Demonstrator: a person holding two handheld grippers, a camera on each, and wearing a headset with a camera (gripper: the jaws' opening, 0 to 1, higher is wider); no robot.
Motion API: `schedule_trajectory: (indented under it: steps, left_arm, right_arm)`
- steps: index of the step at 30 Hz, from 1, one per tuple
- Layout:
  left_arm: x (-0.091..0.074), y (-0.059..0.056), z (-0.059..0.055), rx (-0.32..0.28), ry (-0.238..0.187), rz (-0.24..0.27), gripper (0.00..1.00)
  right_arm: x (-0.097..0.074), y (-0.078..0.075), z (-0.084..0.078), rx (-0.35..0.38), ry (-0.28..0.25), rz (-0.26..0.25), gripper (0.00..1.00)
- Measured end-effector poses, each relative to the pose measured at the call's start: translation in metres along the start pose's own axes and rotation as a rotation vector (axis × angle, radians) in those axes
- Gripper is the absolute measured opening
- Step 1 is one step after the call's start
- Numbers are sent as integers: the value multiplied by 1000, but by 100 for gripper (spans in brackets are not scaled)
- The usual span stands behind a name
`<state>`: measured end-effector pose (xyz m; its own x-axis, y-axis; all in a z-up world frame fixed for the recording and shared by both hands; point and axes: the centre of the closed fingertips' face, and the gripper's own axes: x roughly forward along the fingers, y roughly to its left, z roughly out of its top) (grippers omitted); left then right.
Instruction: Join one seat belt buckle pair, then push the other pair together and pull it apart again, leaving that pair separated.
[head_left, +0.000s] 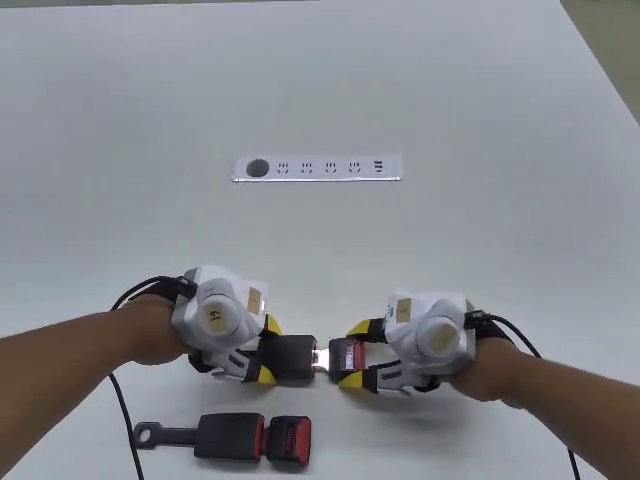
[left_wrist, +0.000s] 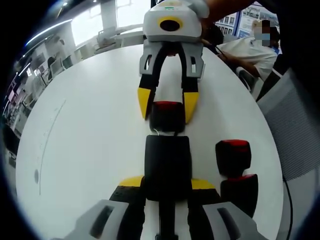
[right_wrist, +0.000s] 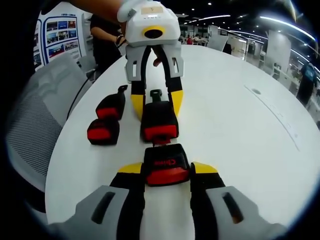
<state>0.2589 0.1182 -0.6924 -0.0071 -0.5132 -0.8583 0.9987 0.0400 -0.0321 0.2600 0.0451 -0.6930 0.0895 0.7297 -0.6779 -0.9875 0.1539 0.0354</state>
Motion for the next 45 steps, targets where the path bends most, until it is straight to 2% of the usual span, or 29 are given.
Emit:
schedule_trajectory:
  steps: [18,30,45]
  left_arm:
    - [1,0,-1,-5,3,0,32]
    - [1,-2,0,-9,3,1,33]
    - [-1,-2,1,-12,7,1,33]
  right_arm:
    - [-10,-1,-10,6,9,2,33]
    - [-33,2,-26,10,15,-5,33]
    - [-53,-6,-51,24,19,-25,33]
